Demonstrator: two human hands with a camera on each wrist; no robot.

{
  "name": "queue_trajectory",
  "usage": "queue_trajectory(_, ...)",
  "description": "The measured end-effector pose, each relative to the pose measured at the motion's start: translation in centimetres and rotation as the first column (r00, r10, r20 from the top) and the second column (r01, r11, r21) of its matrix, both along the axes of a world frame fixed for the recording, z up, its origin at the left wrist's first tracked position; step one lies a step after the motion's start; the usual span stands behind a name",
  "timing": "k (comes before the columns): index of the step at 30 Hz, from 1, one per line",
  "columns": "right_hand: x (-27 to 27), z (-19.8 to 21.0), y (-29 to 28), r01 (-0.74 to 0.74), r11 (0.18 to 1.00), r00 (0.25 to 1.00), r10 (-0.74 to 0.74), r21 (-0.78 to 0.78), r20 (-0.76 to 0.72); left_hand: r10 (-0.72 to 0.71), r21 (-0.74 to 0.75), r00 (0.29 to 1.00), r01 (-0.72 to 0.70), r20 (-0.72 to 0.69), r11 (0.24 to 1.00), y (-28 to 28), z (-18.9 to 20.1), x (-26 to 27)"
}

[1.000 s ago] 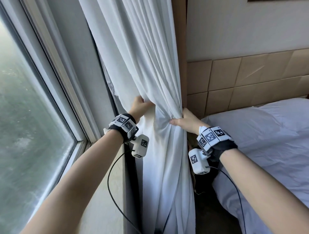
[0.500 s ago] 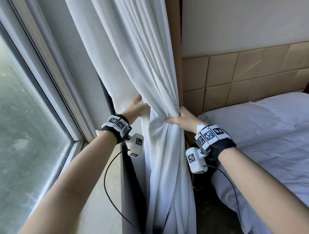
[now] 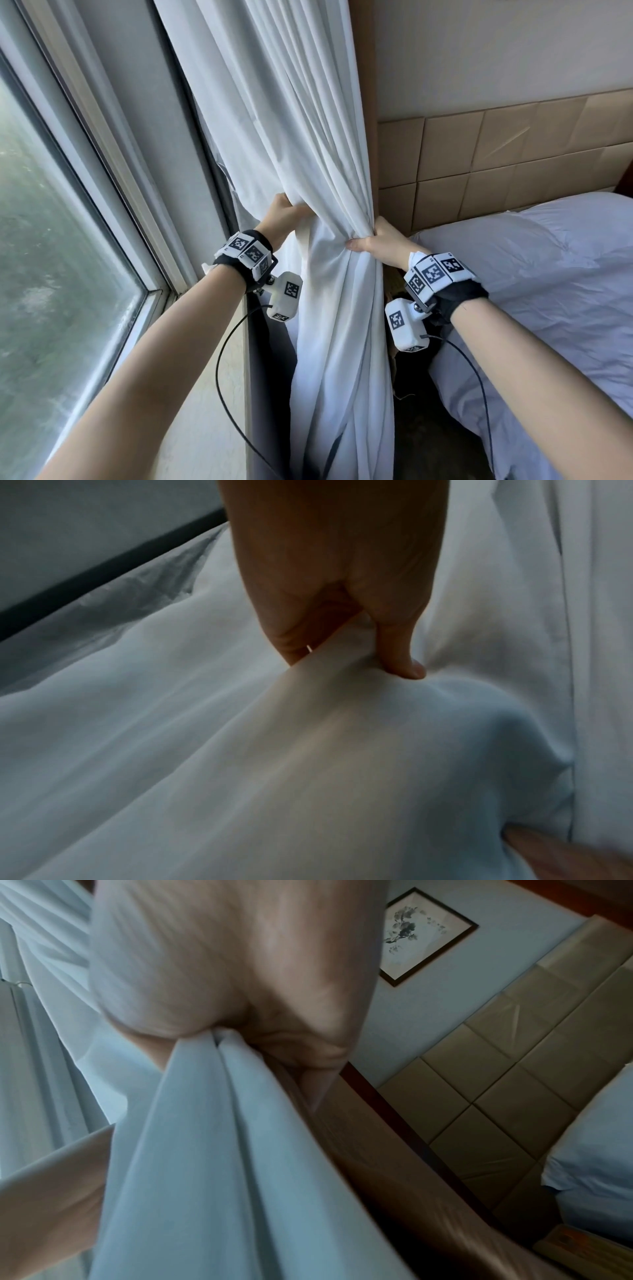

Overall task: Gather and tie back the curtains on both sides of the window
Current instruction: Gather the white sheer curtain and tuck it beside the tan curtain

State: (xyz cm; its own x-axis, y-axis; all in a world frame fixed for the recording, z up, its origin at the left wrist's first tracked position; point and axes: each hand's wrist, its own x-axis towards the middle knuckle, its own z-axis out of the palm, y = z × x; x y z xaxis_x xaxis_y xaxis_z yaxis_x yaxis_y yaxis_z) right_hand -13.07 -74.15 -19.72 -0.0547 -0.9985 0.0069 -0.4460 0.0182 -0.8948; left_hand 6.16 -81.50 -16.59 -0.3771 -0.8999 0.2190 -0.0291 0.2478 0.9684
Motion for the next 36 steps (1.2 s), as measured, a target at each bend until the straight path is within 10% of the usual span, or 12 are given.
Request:
queue_trajectory(16, 3.0, 1.6, 1.9, 0.271, 0.944, 0.858, -0.324, -0.186, -0.397, 0.407, -0.29, 0.913, -0.382, 0.027, 0.877, 3.5, -1.6, 3.0)
queue_trajectory(24, 5.9, 1.3, 2.0, 0.149, 0.956, 0.79, -0.27, -0.254, -0.55, 0.286, -0.46, 0.951, -0.205, 0.113, 0.864, 7.6, 0.1, -0.6)
queue_trajectory(27, 6.0, 1.2, 1.9, 0.104, 0.977, 0.852, -0.184, -0.187, -0.49, 0.263, -0.415, 0.937, -0.15, 0.231, 0.897, 6.5, 0.9, -1.9)
queue_trajectory(32, 3.8, 1.3, 1.5, -0.126, 0.992, 0.983, 0.125, -0.004, 0.137, 0.059, -0.179, 0.976, -0.021, 0.21, 0.984, 5.9, 0.2, -1.9)
queue_trajectory(36, 3.0, 0.5, 0.5, 0.031, 0.995, 0.998, -0.036, -0.094, -0.058, -0.18, 0.133, 0.981, 0.17, 0.075, 0.977, 5.6, 0.0, -0.6)
